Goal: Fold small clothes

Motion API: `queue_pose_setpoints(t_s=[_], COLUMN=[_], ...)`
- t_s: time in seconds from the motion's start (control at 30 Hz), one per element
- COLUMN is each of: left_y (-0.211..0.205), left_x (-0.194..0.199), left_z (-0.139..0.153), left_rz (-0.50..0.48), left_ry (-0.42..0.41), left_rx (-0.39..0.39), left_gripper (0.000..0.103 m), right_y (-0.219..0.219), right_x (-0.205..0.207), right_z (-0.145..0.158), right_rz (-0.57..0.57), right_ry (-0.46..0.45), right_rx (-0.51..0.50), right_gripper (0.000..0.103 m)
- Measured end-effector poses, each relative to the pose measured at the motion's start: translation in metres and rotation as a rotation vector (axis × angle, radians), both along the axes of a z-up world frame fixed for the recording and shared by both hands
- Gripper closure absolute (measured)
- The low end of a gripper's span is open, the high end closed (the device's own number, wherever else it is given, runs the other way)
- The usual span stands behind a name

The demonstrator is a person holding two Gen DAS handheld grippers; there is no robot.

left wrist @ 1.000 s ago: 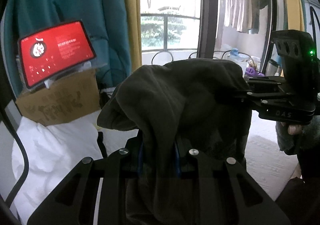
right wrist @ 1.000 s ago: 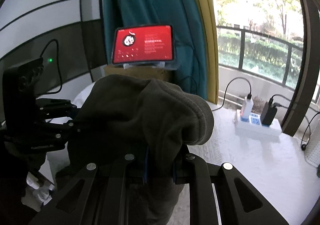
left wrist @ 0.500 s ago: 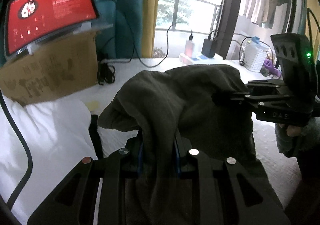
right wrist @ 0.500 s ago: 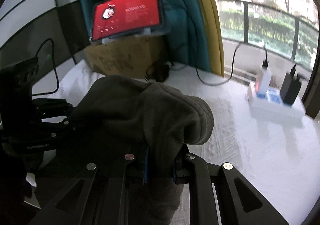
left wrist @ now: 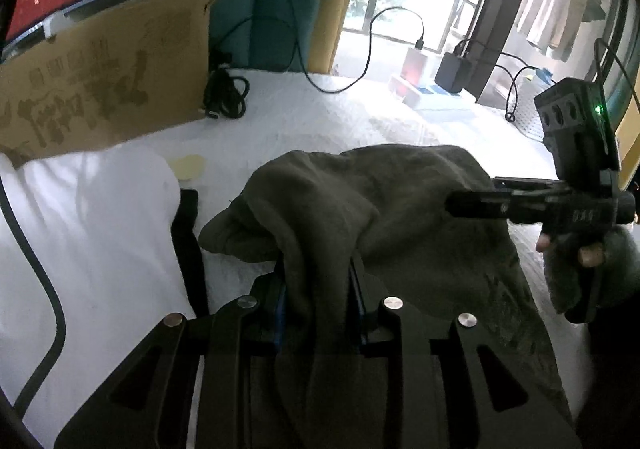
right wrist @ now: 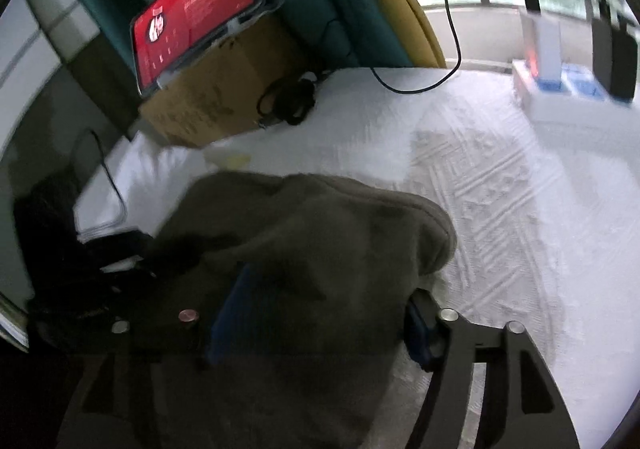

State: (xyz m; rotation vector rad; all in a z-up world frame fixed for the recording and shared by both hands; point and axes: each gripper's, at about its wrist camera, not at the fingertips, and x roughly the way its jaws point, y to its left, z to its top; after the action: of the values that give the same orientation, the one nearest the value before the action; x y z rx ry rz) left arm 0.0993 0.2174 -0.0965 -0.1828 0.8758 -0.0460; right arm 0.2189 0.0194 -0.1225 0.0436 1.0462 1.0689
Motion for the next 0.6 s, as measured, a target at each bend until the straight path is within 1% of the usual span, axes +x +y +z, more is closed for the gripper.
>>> queue_pose_setpoints(t_s=[0.07, 0.2, 0.3, 0.33, 0.4, 0.47, 0.53, 0.57, 0.6], left_y=[0.001, 0.004, 0.009, 0.010, 0.011, 0.017, 0.025, 0.028, 0.031], left_x=[0.002, 0.003, 0.006, 0.007, 0.009, 0.011, 0.014, 0.016, 0.017], left_z=[0.000, 0.004, 0.006, 0.007, 0.008, 0.009, 0.007, 0.005, 0.003], left_rz=[0.005, 0.015, 0.036, 0.040, 0.062, 0.101, 0.154, 0.174, 0.179], left_ry=[0.007, 0.003, 0.002, 0.001, -0.002, 0.007, 0.025, 0.037, 0.045], left_rx=[0.004, -0.006, -0.006, 0.009, 0.063, 0.106, 0.148, 0.180, 0.189], left_gripper=[0.076, 0.076, 0.076, 0.076, 0.076, 0.076, 0.076, 0.076, 0.076], right_y=[0.001, 0.002, 0.005, 0.008, 0.012, 0.017, 0.018, 0.019, 0.017], right_x=[0.007, 0.019, 0.020, 0.021, 0.019, 0.016, 0.013, 0.013, 0.014], right_z=[-0.001, 0.005, 0.013, 0.014, 0.015, 0.013, 0.009, 0.007, 0.005], right_rz=[-0.003, -0.037, -0.040, -0.039, -0.026, -0.016, -0.035, -0.047, -0.053], right_ry=[0.034, 0.046, -0.013, -0.031, -0.069, -0.127, -0.202, -0.226, -0.227], right_rx=[0.014, 0.041, 0.025, 0.018, -0.006, -0.058, -0.119, -0.148, -0.155], right_gripper=[0.033, 0.033, 0.033, 0.033, 0.033, 0.033, 0.033, 0.033, 0.033])
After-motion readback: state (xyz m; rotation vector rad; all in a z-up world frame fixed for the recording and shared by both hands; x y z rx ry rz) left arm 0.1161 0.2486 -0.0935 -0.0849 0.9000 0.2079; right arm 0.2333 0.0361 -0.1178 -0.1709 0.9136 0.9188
